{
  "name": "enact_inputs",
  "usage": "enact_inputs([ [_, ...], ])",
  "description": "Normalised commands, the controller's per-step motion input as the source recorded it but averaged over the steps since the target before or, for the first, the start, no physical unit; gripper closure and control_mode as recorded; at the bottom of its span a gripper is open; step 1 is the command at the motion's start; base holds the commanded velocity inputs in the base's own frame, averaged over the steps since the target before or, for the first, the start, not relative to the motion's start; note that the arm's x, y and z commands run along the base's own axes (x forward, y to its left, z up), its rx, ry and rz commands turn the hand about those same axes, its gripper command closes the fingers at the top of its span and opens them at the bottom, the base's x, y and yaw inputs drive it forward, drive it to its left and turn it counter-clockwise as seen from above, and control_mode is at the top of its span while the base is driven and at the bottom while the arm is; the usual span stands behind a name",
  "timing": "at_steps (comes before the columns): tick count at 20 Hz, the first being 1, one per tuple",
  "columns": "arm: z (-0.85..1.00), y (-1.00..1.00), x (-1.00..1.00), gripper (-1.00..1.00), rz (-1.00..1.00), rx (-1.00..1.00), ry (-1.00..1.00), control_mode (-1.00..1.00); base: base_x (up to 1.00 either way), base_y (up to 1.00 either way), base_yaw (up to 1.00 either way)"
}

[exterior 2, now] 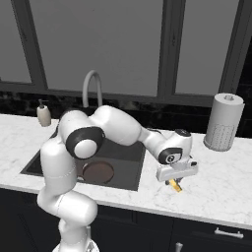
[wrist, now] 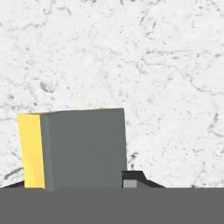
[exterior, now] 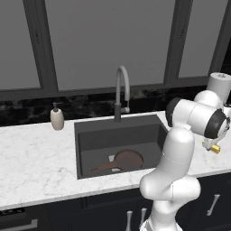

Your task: Pick the pan and sponge and place them into the sink. Then turn on the water.

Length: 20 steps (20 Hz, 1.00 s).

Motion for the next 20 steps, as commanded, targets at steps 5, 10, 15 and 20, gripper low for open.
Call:
enact_inputs([
  [5, 0.61, 0.32, 0.0, 1.0, 0.0, 0.01, -0.11, -1.0, 0.0, 0.0, 0.0],
  [10, 0.51, 0.72, 0.0, 1.0, 0.0, 0.0, -0.17, -1.0, 0.0, 0.0, 0.0],
  [15, 0.18, 0.88, 0.0, 1.0, 0.01, 0.0, -0.08, -1.0, 0.0, 0.0, 0.0],
  [20, 0.05, 0.99, 0.19, 1.0, 0.05, -0.05, 0.03, -1.0, 0.0, 0.0, 0.0],
])
